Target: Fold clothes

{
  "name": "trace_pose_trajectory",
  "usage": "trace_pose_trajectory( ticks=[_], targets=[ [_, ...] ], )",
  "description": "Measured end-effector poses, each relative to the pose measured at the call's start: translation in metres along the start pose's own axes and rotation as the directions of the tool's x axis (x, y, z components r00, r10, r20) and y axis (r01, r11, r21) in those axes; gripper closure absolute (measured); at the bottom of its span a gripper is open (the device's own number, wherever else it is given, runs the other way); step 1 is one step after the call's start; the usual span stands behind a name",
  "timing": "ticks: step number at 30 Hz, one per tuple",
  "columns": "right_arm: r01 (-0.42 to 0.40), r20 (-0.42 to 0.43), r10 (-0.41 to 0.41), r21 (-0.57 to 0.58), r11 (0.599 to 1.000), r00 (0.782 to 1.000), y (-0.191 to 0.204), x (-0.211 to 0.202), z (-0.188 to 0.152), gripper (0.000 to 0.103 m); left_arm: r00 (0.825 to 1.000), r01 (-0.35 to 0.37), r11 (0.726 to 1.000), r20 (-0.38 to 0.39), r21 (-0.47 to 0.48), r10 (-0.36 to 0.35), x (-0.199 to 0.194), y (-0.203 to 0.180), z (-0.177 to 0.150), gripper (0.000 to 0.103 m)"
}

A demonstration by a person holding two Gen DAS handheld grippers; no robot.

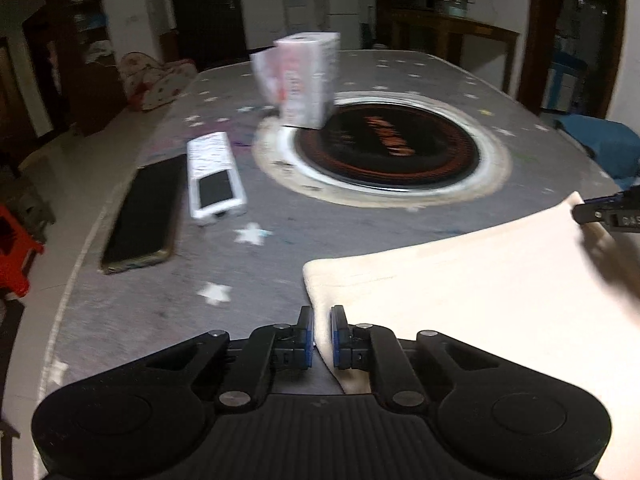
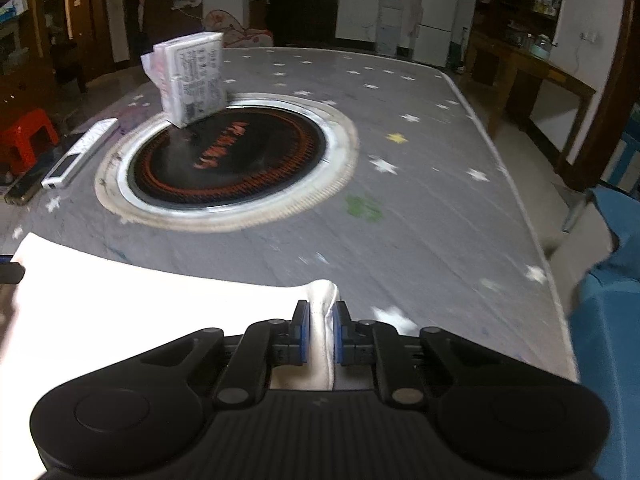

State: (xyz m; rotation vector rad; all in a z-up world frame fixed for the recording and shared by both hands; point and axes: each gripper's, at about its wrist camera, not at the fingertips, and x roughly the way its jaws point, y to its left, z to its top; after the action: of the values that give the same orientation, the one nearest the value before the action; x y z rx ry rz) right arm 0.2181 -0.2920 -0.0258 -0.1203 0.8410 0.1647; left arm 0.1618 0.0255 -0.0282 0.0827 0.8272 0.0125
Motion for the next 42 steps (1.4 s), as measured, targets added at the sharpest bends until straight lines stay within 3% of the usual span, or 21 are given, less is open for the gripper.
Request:
trace_pose_trajectory(
  ticks=[7, 10, 14, 18, 21, 26, 28, 34, 37, 42],
  targets=[
    [-0.023, -0.004, 0.023, -0.055, 0.998, 1.000, 0.023, 0.015, 0.022, 0.084, 0.998, -0.059, 0.998, -0.011, -0.021, 0.059, 0.012, 0.022, 0.010, 0.087],
    [-0.029, -0.006, 0.028, -0.085, 0.996, 1.000, 0.023, 0.000, 0.020, 0.084, 0.998, -0.056, 0.998, -0.015, -0.014, 0.056, 0.007, 0.022, 0.009, 0.079],
    [-0.040, -0.005, 0.039, -0.161, 0.986, 0.999, 0.026, -0.035, 0.009, 0.084, 0.999, -0.050, 0.999, -0.004, 0.006, 0.050, -0.010, 0.018, 0.003, 0.076],
    [-0.080, -0.017, 0.079, -0.209, 0.974, 0.997, 0.035, -0.073, -0.016, 0.084, 0.999, 0.022, 1.000, 0.034, 0.014, -0.023, -0.047, 0.008, -0.011, 0.066],
    [-0.131, -0.031, 0.127, -0.230, 0.964, 0.991, 0.045, -0.101, -0.041, 0.084, 0.995, 0.086, 0.996, 0.048, 0.025, -0.087, -0.074, -0.003, -0.026, 0.066],
    [-0.208, -0.052, 0.201, -0.281, 0.937, 0.978, 0.071, -0.139, -0.091, 0.084, 0.980, 0.189, 0.981, 0.054, 0.055, -0.191, -0.116, -0.027, -0.073, 0.063],
    [-0.238, -0.060, 0.231, -0.297, 0.925, 0.971, 0.082, -0.150, -0.111, 0.084, 0.979, 0.198, 0.979, 0.051, 0.041, -0.200, -0.126, -0.029, -0.090, 0.060],
    [-0.252, -0.054, 0.249, -0.342, 0.905, 0.967, 0.106, -0.161, -0.153, 0.084, 0.991, 0.124, 0.991, 0.048, -0.054, -0.121, -0.136, -0.008, -0.117, 0.060],
    [-0.249, -0.048, 0.248, -0.341, 0.907, 0.968, 0.106, -0.163, -0.155, 0.084, 0.994, 0.092, 0.991, 0.063, -0.101, -0.085, -0.134, 0.009, -0.111, 0.060],
    [-0.243, -0.037, 0.246, -0.338, 0.909, 0.969, 0.107, -0.165, -0.158, 0.084, 0.998, 0.008, 0.996, 0.070, -0.088, -0.001, -0.109, 0.020, -0.090, 0.060]
  ],
)
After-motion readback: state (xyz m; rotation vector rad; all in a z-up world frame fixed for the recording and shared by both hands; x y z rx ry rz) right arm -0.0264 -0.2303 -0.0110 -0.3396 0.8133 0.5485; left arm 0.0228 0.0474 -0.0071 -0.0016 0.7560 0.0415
